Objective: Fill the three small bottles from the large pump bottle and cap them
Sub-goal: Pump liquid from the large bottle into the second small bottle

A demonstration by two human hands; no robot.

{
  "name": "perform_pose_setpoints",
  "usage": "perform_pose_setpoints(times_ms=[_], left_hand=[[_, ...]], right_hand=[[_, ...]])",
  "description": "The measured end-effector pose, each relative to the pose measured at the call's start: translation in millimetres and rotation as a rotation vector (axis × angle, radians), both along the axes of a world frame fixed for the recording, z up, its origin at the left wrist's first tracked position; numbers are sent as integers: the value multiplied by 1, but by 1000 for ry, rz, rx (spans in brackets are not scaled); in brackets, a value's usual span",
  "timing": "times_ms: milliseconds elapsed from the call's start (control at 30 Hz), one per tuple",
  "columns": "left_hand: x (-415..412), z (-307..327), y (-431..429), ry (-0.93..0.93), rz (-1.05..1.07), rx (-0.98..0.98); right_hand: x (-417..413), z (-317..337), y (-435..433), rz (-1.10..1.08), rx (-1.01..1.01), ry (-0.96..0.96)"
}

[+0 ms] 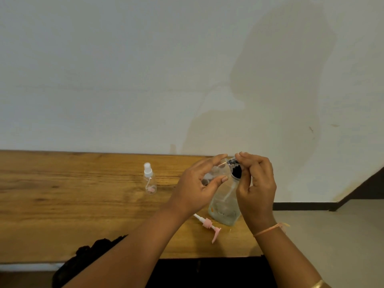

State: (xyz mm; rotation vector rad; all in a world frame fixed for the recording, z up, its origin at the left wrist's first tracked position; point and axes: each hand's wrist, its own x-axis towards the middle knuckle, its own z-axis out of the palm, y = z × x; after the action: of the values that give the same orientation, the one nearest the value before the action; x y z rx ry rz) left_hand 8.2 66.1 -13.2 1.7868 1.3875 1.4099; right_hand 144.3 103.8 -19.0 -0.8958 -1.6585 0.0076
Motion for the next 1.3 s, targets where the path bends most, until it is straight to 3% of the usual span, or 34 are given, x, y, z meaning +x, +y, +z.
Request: perform_pose_setpoints(times_ms=[867, 1300], left_hand=[[0, 7, 2, 0, 36, 94], [3, 1, 0, -42, 21, 34]], right_hand=[[-2, 15, -1, -3, 14, 10], [1, 10, 0, -5, -1, -28]])
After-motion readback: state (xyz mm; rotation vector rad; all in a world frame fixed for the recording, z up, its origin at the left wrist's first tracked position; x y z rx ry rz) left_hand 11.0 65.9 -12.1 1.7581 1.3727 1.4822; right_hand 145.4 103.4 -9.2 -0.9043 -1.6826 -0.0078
